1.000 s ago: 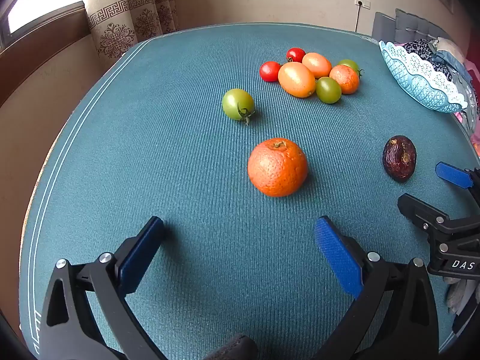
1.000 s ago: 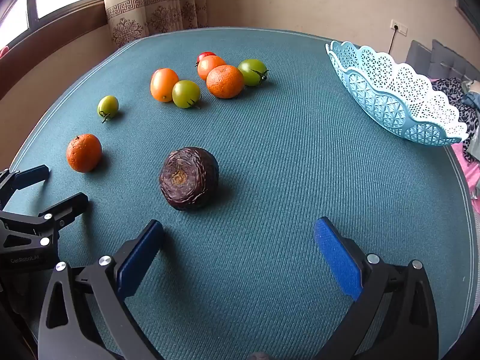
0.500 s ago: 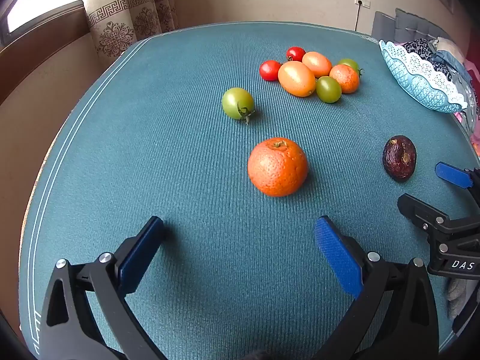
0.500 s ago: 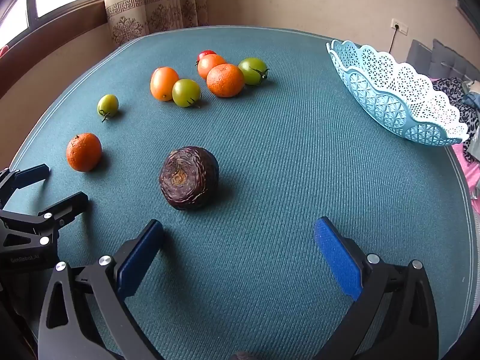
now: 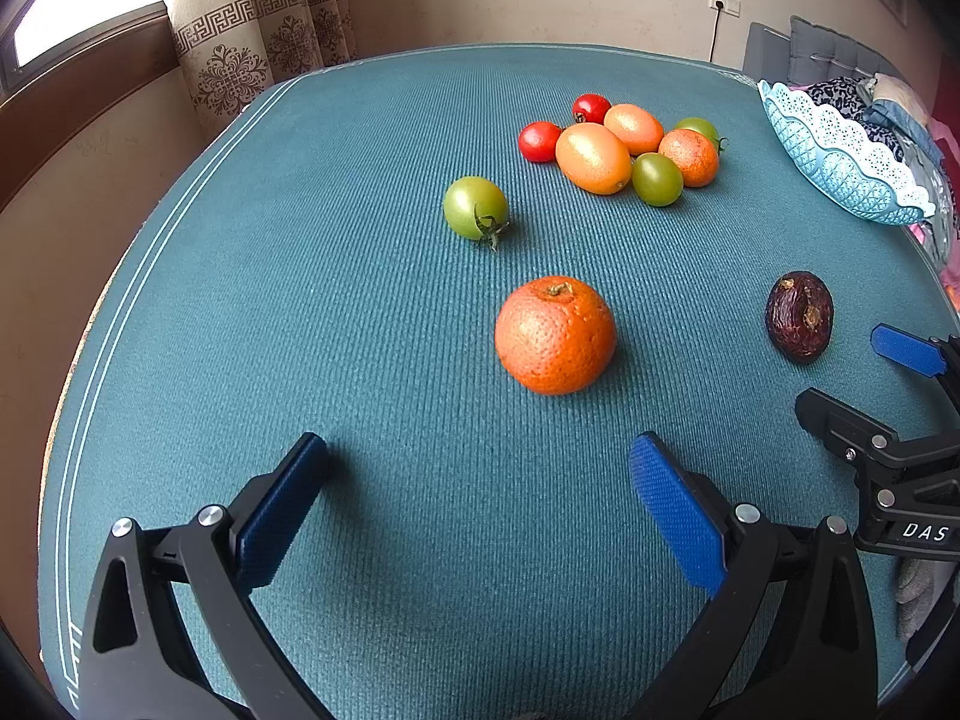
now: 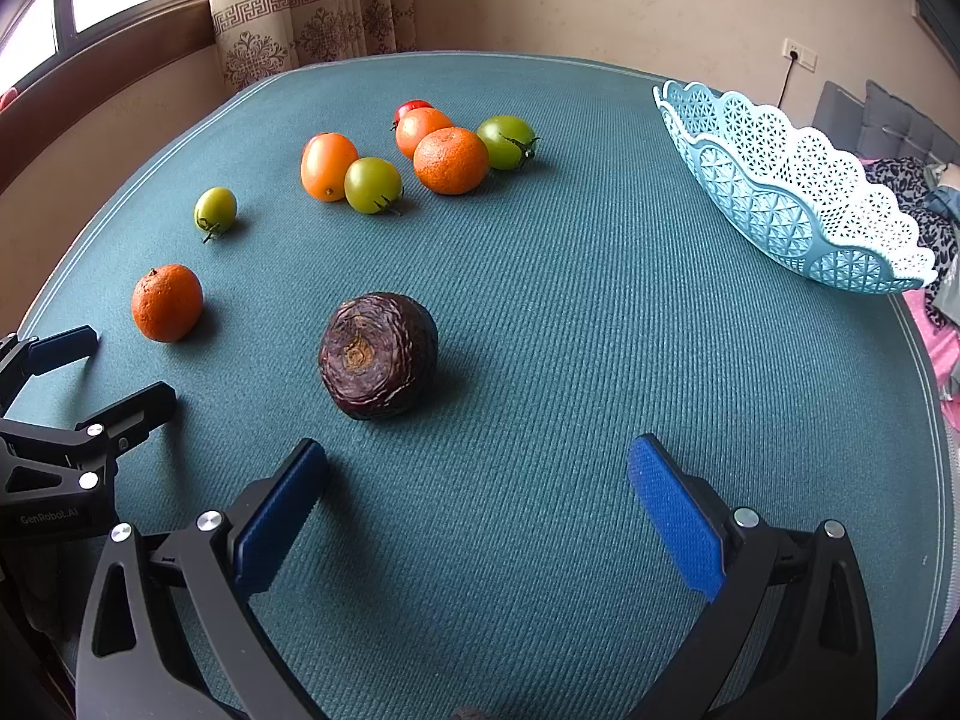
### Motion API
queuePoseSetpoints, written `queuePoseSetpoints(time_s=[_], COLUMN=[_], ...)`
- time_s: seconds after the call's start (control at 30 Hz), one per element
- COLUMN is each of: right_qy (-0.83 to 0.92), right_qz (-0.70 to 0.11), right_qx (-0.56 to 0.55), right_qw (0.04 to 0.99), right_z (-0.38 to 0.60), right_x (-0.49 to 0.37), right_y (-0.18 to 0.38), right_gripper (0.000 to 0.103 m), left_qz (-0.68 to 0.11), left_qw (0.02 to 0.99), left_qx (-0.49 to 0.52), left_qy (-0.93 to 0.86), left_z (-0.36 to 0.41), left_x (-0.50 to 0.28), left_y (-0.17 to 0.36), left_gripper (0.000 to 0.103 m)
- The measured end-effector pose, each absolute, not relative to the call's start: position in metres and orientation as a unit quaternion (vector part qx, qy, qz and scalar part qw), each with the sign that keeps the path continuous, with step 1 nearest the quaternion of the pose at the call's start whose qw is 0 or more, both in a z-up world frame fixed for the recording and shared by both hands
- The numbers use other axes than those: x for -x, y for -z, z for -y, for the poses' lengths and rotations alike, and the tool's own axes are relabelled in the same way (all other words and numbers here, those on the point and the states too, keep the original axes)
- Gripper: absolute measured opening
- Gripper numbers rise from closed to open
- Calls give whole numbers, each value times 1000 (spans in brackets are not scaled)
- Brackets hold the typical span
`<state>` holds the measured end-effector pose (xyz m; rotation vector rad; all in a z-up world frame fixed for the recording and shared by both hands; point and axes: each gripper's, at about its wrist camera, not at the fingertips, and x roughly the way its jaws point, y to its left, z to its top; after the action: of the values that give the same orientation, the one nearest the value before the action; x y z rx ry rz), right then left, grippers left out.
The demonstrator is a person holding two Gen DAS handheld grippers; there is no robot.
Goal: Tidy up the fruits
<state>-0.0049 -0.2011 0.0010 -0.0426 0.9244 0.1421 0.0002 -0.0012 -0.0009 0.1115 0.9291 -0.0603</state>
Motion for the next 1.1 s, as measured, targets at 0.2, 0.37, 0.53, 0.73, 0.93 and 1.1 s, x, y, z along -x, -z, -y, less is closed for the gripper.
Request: queuePoseSetpoints(time_s=[0.2,0.37,0.53,0.73,0.93,1.1], right_qy=[-68,-68,-68,-68,-65,-64], right_qz=[-446,-446,-445,-445,-445,-448], right_qx=[21,21,22,21,25,24], right_qw=[892,892,892,893,893,892], right_z=[201,200,200,202,202,204], right_x=[5,5,5,5,5,4], right_y=[-1,-1,-1,-1,-2,-3], right_gripper=[98,98,98,98,98,98], left_qz=[-448,-448,-448,-448,-448,-448], left_qw=[892,892,892,892,892,892], left_qx=[-54,-54,-54,-54,-55,-55], left_qy=[29,29,29,29,29,29], left_z=[1,1,1,1,1,1], left_x=[0,0,0,0,0,0], left_y=[1,1,1,1,1,1], left_gripper=[101,101,101,101,101,101])
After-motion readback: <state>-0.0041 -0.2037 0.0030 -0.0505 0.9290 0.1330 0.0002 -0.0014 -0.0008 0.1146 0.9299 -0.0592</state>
